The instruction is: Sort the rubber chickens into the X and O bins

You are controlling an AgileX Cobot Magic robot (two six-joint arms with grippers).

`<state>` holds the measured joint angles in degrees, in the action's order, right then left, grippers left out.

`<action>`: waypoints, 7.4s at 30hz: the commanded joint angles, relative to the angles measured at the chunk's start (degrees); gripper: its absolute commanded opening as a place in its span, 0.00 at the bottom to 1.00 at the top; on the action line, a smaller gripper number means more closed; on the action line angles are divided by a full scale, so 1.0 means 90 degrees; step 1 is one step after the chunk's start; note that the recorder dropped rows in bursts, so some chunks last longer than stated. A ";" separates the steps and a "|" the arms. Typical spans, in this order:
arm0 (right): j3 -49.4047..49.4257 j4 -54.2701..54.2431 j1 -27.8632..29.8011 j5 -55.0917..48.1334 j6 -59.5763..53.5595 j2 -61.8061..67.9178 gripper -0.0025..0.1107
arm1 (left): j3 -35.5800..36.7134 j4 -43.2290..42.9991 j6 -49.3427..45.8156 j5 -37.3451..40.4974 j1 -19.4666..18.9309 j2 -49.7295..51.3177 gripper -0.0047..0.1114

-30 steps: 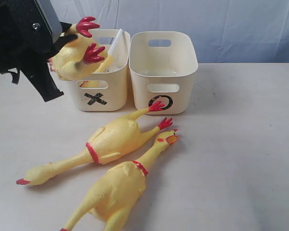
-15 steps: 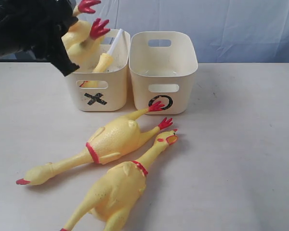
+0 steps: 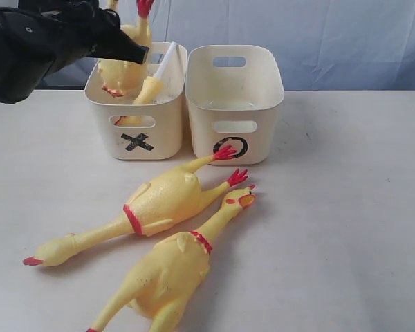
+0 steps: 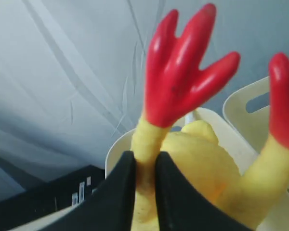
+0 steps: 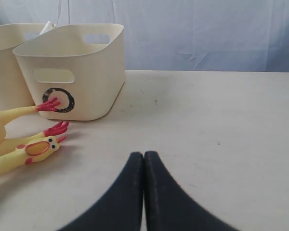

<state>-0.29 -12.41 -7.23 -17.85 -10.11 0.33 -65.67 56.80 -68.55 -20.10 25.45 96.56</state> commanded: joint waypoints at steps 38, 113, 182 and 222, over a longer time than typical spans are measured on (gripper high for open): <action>0.0033 0.0021 -0.0022 0.0044 -0.0012 -0.0037 0.02 | 0.0192 -0.0132 0.0429 0.1876 -0.0672 -0.1017 0.55; -0.1157 -0.4048 -0.0022 -0.0526 -0.0844 -0.0037 0.02 | 0.4887 -0.4739 0.5238 0.5660 -0.1931 -1.0064 0.04; -0.4264 -0.9726 -0.1503 -0.1998 -0.5298 1.1332 0.43 | 0.4887 -0.4701 0.5224 0.5660 -0.1919 -1.0230 0.04; -0.5413 -0.9726 -0.1731 -0.1961 -0.4798 1.2826 0.43 | 0.4887 -0.4712 0.5214 0.5647 -0.1919 -1.0317 0.04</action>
<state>-48.49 -99.86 -22.63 -36.59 -53.47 115.30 -21.84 14.68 -21.91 31.17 8.19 4.12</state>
